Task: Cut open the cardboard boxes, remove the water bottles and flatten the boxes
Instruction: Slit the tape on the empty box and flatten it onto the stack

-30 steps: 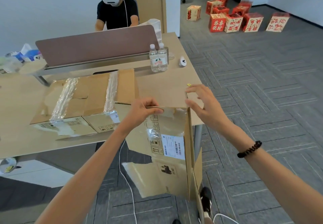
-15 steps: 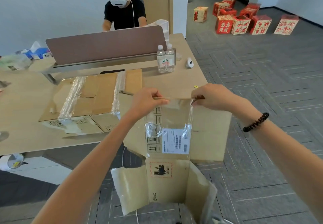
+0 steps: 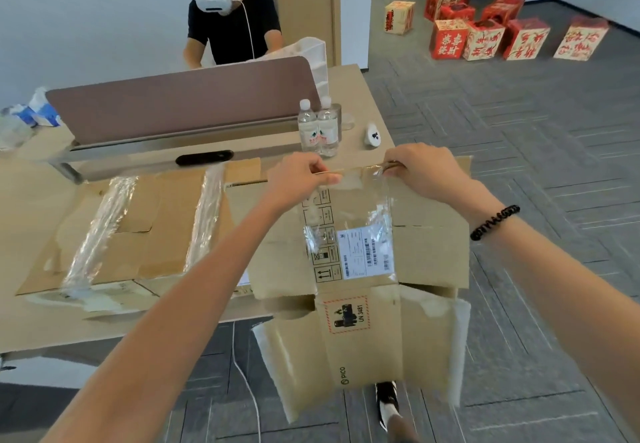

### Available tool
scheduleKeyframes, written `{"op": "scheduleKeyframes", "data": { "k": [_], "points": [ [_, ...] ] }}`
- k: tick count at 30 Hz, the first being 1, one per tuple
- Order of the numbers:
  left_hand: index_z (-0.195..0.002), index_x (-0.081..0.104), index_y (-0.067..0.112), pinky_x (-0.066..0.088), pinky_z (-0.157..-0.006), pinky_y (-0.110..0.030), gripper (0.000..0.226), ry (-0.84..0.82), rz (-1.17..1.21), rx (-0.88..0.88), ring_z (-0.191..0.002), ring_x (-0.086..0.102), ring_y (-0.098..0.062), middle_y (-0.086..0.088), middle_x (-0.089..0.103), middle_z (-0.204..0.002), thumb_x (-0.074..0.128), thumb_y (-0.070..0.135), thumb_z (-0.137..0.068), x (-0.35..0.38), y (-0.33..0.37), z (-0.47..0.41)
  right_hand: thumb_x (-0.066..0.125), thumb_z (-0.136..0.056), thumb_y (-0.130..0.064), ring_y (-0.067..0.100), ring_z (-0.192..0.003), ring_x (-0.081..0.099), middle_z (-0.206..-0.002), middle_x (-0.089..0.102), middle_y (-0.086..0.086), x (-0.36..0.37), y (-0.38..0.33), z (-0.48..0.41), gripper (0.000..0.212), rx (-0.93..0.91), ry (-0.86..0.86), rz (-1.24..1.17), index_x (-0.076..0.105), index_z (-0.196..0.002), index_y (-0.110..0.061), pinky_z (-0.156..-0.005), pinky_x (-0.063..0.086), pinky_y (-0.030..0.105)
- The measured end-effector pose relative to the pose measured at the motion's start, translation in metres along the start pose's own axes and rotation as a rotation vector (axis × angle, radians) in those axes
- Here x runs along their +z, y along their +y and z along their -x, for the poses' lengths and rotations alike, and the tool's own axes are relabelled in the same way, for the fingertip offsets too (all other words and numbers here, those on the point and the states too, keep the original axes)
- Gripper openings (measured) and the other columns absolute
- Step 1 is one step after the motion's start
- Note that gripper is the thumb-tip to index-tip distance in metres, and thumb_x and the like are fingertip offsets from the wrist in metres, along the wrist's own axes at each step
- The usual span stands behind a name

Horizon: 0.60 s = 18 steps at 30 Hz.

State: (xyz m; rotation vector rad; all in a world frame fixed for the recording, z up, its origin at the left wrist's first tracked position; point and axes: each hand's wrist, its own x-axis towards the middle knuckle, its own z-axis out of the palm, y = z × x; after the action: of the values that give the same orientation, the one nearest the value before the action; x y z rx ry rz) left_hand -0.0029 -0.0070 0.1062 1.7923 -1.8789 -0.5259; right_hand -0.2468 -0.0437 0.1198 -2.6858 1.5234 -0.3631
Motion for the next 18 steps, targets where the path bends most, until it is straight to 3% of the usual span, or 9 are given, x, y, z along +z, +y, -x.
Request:
{"op": "scheduleKeyframes", "data": {
  "k": [10, 15, 18],
  "points": [
    [-0.082, 0.066, 0.020, 0.040, -0.061, -0.022, 0.029, -0.137, 0.003, -0.135, -0.071, 0.059, -0.008, 0.009, 0.064, -0.077, 0.070, 0.048, -0.084, 0.070, -0.043, -0.154, 0.054, -0.097, -0.026, 0.027, -0.099, 0.056, -0.102, 0.064, 0.006, 0.103, 0.104, -0.124, 0.018, 0.001, -0.082, -0.084, 0.062, -0.101, -0.011, -0.076, 0.032, 0.032],
    [-0.081, 0.067, 0.023, 0.051, -0.069, -0.028, 0.025, -0.158, 0.000, -0.223, -0.075, 0.063, -0.007, 0.012, 0.067, -0.077, 0.074, 0.047, -0.081, 0.091, -0.073, -0.214, 0.053, -0.098, -0.028, 0.025, -0.092, 0.052, -0.091, 0.054, 0.000, 0.145, 0.138, -0.177, 0.014, -0.047, -0.116, -0.168, 0.056, -0.090, -0.017, -0.072, 0.026, 0.031],
    [-0.086, 0.068, 0.019, 0.056, -0.073, -0.033, 0.028, -0.244, -0.041, -0.251, -0.071, 0.067, -0.009, 0.006, 0.071, -0.079, 0.072, 0.047, -0.083, 0.102, -0.093, -0.237, 0.054, -0.098, -0.028, 0.020, -0.085, 0.044, -0.091, 0.058, 0.001, 0.171, 0.147, -0.200, 0.017, -0.071, -0.144, -0.192, 0.061, -0.093, -0.014, -0.071, 0.024, 0.030]
  ]
}}
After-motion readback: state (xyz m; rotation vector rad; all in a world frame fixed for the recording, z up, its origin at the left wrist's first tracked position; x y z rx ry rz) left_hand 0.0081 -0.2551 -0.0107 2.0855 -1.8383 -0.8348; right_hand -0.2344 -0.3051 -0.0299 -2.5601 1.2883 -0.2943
